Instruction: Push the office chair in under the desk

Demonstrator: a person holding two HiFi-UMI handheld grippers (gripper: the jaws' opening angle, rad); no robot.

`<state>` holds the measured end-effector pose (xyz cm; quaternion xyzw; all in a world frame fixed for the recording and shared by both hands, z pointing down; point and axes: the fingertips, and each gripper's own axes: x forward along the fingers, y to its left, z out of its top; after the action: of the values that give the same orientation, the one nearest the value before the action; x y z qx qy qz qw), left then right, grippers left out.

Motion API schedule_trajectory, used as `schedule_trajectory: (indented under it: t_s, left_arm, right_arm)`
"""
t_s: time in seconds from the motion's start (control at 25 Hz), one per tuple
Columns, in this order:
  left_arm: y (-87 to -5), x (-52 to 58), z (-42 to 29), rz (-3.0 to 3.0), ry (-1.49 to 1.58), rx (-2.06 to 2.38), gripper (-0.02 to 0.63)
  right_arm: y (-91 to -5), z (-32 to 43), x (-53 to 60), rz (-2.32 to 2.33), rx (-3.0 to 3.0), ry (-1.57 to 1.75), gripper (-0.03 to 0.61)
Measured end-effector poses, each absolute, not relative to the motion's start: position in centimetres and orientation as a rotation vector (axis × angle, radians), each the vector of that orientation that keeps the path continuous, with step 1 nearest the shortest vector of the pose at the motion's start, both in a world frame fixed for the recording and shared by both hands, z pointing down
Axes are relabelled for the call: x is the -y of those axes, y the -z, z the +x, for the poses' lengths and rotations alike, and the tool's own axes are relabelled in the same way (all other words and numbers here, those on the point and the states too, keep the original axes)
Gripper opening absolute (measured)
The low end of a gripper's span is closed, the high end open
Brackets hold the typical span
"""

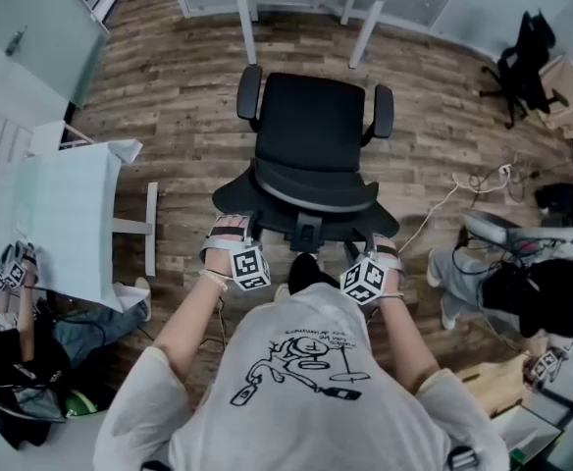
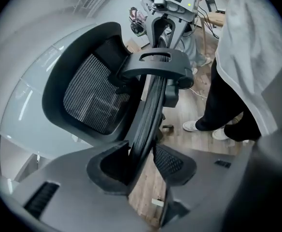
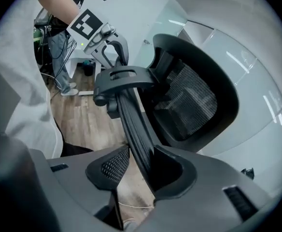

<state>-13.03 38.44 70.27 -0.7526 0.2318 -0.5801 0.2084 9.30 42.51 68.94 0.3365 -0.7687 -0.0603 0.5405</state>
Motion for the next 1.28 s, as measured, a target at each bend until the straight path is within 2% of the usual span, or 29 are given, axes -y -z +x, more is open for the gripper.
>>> schedule_trajectory:
  t_s: [0.04, 0.12, 1.28]
  left_arm:
    - [-70.3, -38.3, -13.0, -2.098, 1.625, -0.636, 0.161]
    - [-70.2, -38.1, -12.8, -2.111, 1.643, -0.611, 0.152]
    - [-71.5, -30.9, -10.5, -2.134, 1.744, -0.629, 0.137]
  right_arm:
    - [-69.1, 9.4, -42.4, 0.792, 1.828, 0.133, 0.173]
    - [-69.1, 9.6, -42.2, 0.779, 1.838, 0.119, 0.17]
    - [-70.2, 11.9, -34.8, 0.699, 1.873, 0.075, 0.163]
